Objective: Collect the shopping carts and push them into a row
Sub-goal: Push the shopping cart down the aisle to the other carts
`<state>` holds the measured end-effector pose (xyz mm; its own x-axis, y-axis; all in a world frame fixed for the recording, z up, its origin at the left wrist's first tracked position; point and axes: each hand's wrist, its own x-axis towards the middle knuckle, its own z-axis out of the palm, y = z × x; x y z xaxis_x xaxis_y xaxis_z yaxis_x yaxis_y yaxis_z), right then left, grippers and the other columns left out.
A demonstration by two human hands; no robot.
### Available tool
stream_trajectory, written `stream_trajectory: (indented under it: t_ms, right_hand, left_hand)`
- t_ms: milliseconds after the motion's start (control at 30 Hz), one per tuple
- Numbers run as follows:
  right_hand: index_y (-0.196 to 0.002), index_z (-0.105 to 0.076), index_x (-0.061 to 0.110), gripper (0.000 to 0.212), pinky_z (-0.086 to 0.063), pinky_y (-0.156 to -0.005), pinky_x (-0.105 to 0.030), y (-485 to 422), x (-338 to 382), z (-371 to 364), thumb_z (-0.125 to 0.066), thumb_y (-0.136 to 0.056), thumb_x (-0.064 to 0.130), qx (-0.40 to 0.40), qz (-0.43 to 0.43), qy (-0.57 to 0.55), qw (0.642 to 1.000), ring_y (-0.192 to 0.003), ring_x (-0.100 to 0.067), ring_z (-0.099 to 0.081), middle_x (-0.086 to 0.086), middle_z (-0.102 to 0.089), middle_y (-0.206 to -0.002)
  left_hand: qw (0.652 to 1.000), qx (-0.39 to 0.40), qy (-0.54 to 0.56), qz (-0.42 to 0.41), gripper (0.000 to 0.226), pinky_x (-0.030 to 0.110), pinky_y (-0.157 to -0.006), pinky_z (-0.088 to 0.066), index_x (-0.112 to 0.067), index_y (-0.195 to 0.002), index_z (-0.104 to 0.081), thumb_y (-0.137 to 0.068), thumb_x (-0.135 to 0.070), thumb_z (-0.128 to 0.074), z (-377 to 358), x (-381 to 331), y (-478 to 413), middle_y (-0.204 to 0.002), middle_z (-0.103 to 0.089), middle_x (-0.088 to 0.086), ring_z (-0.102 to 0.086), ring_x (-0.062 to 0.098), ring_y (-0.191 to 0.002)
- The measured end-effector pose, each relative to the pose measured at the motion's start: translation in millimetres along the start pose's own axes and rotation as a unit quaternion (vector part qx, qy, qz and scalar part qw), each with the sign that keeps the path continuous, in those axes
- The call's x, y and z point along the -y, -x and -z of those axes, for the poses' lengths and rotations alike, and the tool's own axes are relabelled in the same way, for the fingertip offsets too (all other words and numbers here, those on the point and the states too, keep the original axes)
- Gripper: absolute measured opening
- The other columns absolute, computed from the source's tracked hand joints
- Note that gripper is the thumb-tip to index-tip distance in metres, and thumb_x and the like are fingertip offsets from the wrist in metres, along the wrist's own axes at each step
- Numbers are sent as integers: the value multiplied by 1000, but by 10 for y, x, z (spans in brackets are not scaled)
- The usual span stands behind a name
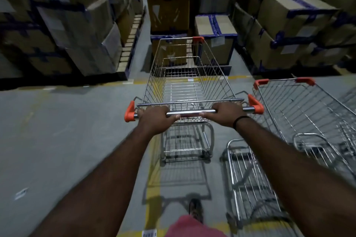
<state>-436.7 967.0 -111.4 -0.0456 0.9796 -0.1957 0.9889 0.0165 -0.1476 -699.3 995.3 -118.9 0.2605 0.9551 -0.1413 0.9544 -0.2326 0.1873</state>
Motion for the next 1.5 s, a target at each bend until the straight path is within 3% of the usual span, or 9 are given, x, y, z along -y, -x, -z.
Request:
stream_trajectory:
  t_ms: [100, 233, 533, 667, 733, 833, 1033, 1200, 1500]
  right_hand:
    - [-73, -60, 25, 90, -43, -79, -35, 318, -108, -13, -19, -58, 104, -21, -30, -7, 999, -84, -21, -63, 6, -60, -74]
    - [-80, -69, 25, 111, -43, -90, -40, 751, -126, -173, -5, -47, 110, -51, -91, 45, 994, -89, -24, -62, 1, -67, -82]
    - [-63, -54, 22, 101, -43, -97, -47, 1716, 255, -423, -4, -47, 109, -50, -93, 20, 994, -74, -23, -54, 3, -52, -63]
    - [-78, -54, 24, 80, -34, -103, -51, 2095, 278, -507, -24, -72, 97, -44, -74, 43, 995, -88, -26, -59, 4, -53, -71]
    - [-71, -49, 24, 74, -35, -102, -50, 2256, 236, -547, -28, -77, 94, -51, -51, 34, 997, -92, -26, -63, 4, -51, -69]
    - [-67, -48, 25, 73, -37, -103, -50, 2526, 116, -571, -27, -76, 95, -47, -25, 21, 998, -90, -27, -64, 4, -52, -68]
    - [-87, -63, 25, 79, -32, -105, -54, 3021, 31, -666, -25, -78, 93, -45, -12, 29, 999, -96, -28, -65, -1, -62, -83]
    - [-95, -68, 22, 84, -29, -109, -60, 3334, 141, -722, -25, -79, 92, -41, -11, 35, 998, -97, -27, -63, 0, -59, -83]
    - [-86, -59, 25, 74, -30, -107, -56, 3692, 153, -806, -26, -81, 91, -54, -4, 46, 997, -96, -27, -63, 0, -55, -79]
  left_hand:
    - [1000, 24, 12, -8, 57, 63, -107, -28, -29, -99, -64, -90, -79, -37, -20, -43, 265, -108, -68, 0, -60, 30, -112]
    - [1000, 25, -1, -12, 61, 62, -106, -27, -30, -104, -64, -90, -80, -35, -95, -87, 686, -114, -69, 2, -59, 30, -115]
    - [999, 18, -2, -39, 58, 59, -104, -32, -32, -91, -61, -86, -84, -34, -229, 76, 1554, -99, -68, -5, -63, 25, -104]
    - [1000, 11, -15, -21, 61, 58, -102, -33, -32, -88, -60, -85, -85, -30, -327, 35, 1963, -95, -66, -6, -62, 25, -100]
    - [1000, -16, -21, -8, 54, 57, -103, -35, -32, -83, -56, -87, -82, -34, -367, -79, 2192, -97, -66, -3, -62, 27, -103]
    - [999, -27, -12, 17, 49, 57, -106, -34, -33, -85, -57, -89, -79, -38, -442, -286, 2540, -96, -64, -3, -61, 28, -107]
    - [999, -17, -7, 33, 60, 59, -104, -35, -37, -80, -51, -77, -89, -22, -567, -487, 3083, -94, -59, -6, -60, 29, -105]
    - [999, -11, -14, 34, 48, 56, -103, -38, -37, -73, -45, -86, -82, -35, -520, -519, 3445, -92, -54, -5, -60, 32, -107]
    - [999, -6, -4, 48, 50, 57, -105, -34, -33, -80, -53, -89, -79, -39, -594, -603, 3784, -93, -56, -4, -58, 28, -106]
